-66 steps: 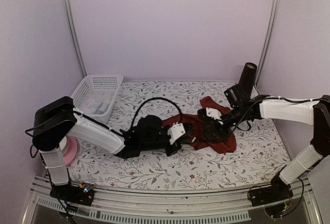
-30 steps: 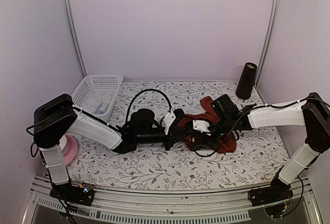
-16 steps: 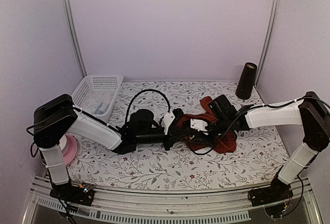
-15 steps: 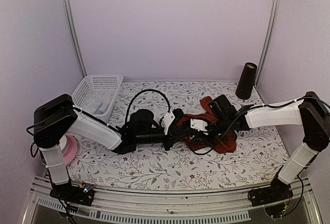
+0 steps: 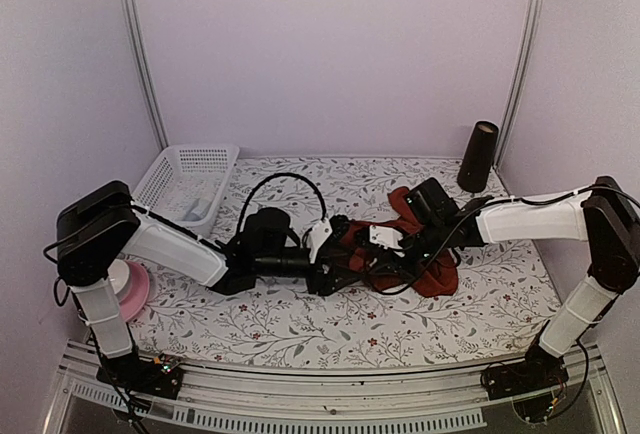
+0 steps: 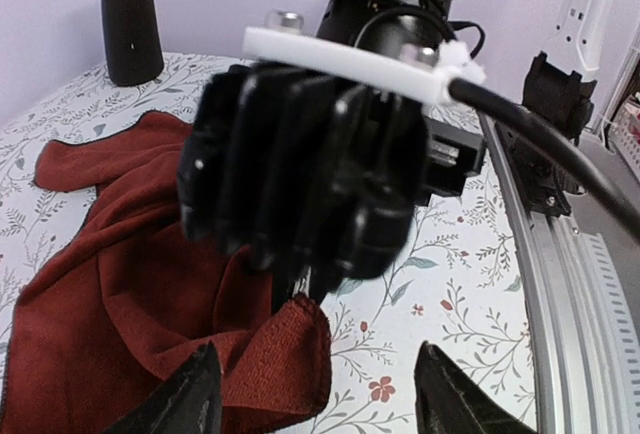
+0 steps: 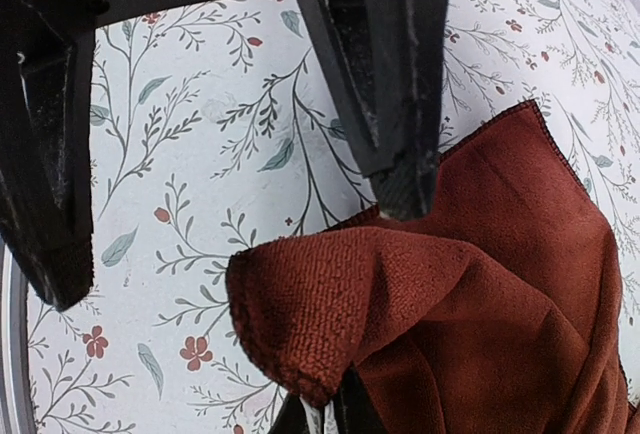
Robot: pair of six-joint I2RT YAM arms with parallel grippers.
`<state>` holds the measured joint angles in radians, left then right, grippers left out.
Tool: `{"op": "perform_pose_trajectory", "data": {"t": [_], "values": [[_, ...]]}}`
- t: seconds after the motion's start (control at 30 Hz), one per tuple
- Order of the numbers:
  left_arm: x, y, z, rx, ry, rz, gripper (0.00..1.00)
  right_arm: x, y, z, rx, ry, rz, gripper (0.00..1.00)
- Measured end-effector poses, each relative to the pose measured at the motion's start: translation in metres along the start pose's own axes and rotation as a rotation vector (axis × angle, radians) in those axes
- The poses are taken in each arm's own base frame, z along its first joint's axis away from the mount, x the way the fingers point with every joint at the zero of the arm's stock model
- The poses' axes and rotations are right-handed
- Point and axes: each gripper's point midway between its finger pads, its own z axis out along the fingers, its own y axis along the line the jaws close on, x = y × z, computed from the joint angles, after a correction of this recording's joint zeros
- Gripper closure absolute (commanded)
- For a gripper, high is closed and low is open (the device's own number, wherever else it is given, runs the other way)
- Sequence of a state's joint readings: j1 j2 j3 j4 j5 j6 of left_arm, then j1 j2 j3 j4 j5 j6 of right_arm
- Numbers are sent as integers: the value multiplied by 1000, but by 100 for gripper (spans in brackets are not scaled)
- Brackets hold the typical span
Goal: Roll the towels
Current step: Adjust the towel at the center of the board.
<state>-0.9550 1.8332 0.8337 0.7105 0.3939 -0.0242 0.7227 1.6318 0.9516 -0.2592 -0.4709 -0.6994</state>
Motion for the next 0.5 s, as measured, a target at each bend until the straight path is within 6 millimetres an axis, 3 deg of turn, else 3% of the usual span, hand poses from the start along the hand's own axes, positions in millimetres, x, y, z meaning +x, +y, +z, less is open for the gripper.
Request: {"op": "perform_pose_trajectory", "data": {"t": [0.17,0.5], "values": [[9,-2,-2,-19,17,21,34,0,-8,-5,5,-6,25,97],[8,-3,14,-155,22,88,51,1,-13,-8,2,-8,57,97]]}}
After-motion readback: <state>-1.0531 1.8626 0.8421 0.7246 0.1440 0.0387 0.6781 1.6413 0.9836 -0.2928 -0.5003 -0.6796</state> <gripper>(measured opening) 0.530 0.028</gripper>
